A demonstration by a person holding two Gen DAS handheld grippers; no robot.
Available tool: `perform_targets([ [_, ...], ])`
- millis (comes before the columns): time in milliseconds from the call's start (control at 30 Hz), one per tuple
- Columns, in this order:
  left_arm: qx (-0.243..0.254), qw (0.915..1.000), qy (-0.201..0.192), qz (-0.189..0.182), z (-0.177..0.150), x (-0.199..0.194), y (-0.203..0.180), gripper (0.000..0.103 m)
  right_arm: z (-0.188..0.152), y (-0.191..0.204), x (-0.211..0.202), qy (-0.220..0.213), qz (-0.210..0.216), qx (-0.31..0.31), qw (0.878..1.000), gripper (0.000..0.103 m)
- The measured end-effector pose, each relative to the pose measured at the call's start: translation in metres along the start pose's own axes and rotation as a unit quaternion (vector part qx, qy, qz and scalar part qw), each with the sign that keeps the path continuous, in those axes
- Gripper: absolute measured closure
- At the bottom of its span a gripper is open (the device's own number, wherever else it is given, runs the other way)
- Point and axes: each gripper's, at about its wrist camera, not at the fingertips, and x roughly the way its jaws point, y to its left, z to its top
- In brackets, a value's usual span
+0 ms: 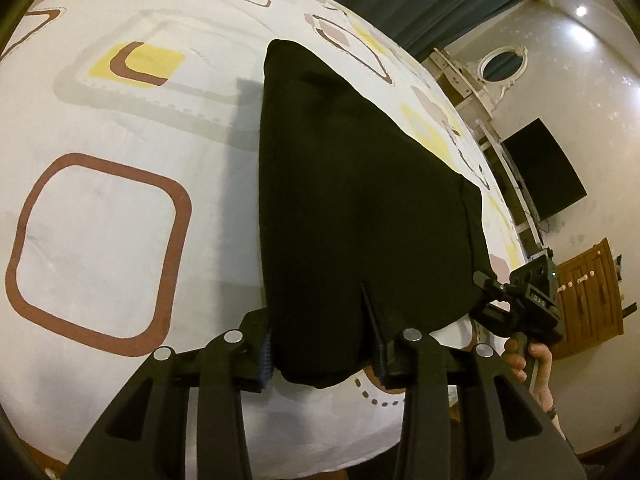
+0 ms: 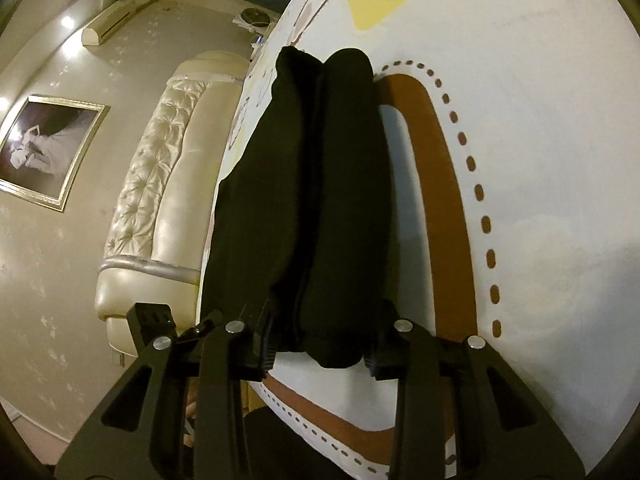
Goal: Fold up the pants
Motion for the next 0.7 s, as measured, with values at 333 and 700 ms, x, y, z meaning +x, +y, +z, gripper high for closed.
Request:
perform_targets([
  [333,0.002,0.9999,-0.009,-0.009,-0.0075,-0.0042,0.0035,0.064,-0.0026,-0.0036,-0.0007,-0.003,0.001,0.001,1.0,0.07],
  [700,0.0,0.9999,-0.009,-0.011,-0.0069,-0.0045,0.0042,0.063,-0.0011,-0.006,-0.0019,-0.006,0.005,0.005,1.0,0.07],
])
